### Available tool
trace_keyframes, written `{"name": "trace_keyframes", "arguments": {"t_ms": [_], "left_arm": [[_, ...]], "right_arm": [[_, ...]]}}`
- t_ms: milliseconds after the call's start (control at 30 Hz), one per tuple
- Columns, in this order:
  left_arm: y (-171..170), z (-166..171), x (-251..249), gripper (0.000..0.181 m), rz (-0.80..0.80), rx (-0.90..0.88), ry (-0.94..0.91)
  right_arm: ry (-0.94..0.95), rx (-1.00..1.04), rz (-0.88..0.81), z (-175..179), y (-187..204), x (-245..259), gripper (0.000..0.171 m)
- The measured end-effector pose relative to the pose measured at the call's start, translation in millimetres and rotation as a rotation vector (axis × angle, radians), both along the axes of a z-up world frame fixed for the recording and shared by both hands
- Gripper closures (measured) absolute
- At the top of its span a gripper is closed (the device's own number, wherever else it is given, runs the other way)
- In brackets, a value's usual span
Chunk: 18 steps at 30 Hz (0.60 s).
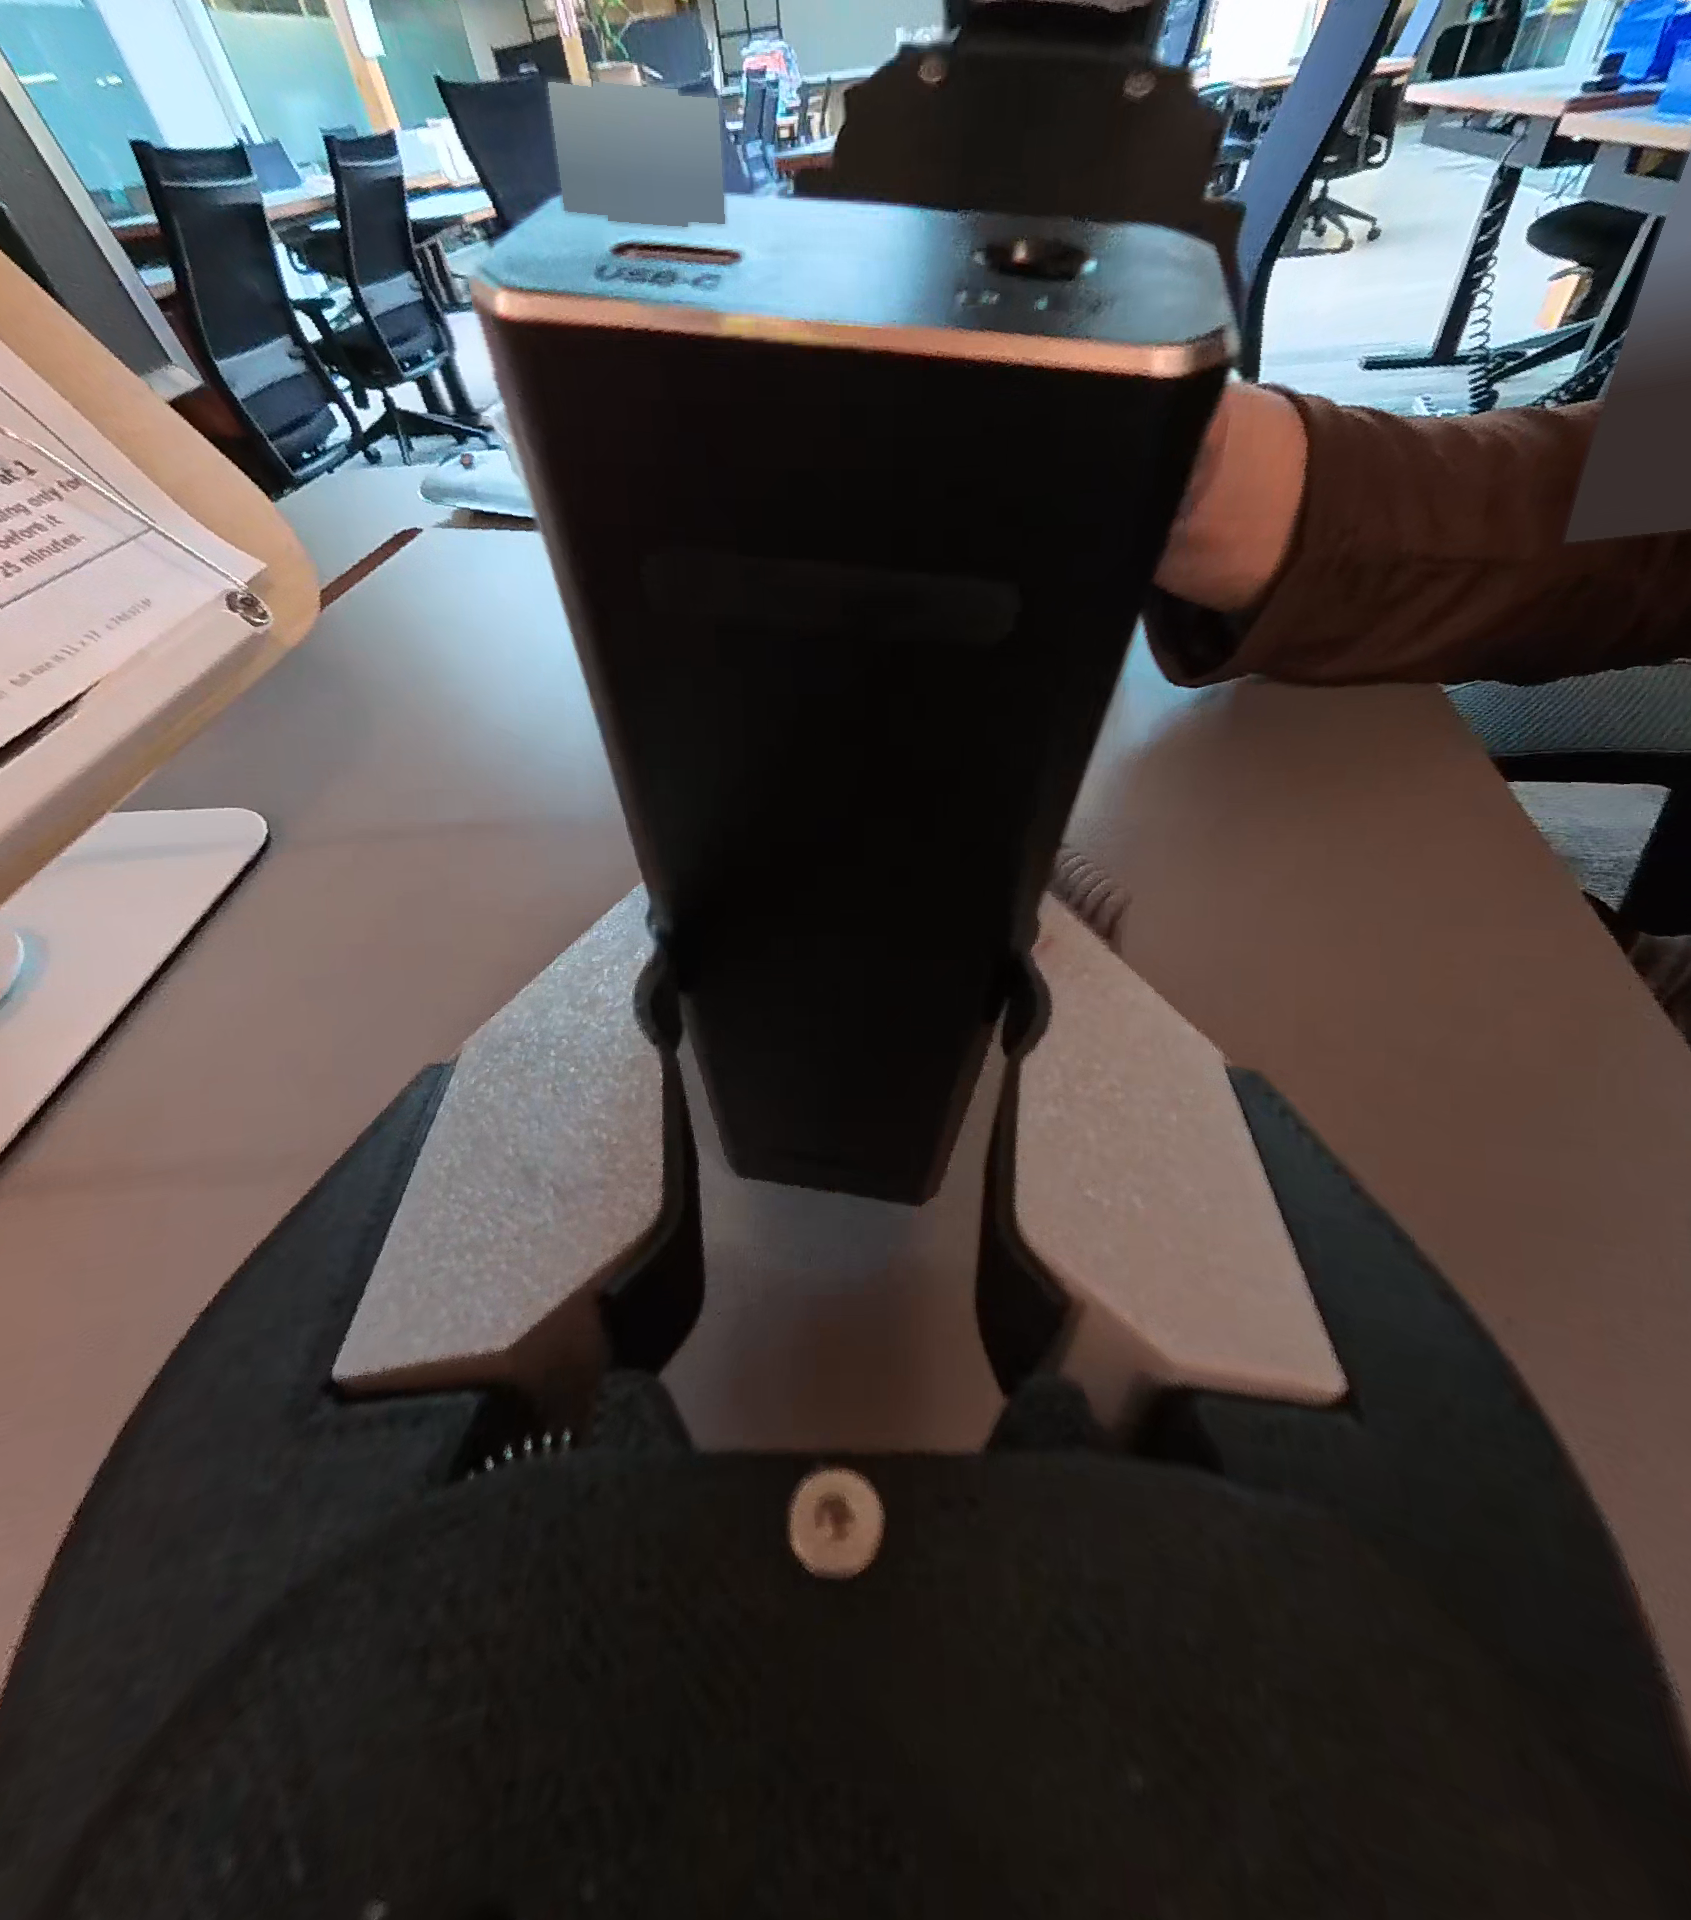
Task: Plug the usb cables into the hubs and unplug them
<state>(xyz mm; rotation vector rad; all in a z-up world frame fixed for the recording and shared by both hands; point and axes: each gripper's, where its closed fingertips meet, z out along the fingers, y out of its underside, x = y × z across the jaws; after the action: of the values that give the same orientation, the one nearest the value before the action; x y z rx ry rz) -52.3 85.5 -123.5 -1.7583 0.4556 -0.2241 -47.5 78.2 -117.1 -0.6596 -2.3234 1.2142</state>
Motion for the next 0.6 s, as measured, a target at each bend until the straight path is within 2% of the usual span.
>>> {"name": "trace_keyframes", "arguments": {"t_ms": [333,600], "left_arm": [[1.6,-2.4,-1.9,0.120,0.031,-0.012,0.035],[5.6,-11.7,-4.5,0.120,0.078,-0.055,0.136]], "right_arm": [[-0.053,0.055,-0.021,-11.3,0.3,-0.5,0.158],[-0.074,0.139,-0.059,-24.0,4.4,-3.3,0.158]]}}
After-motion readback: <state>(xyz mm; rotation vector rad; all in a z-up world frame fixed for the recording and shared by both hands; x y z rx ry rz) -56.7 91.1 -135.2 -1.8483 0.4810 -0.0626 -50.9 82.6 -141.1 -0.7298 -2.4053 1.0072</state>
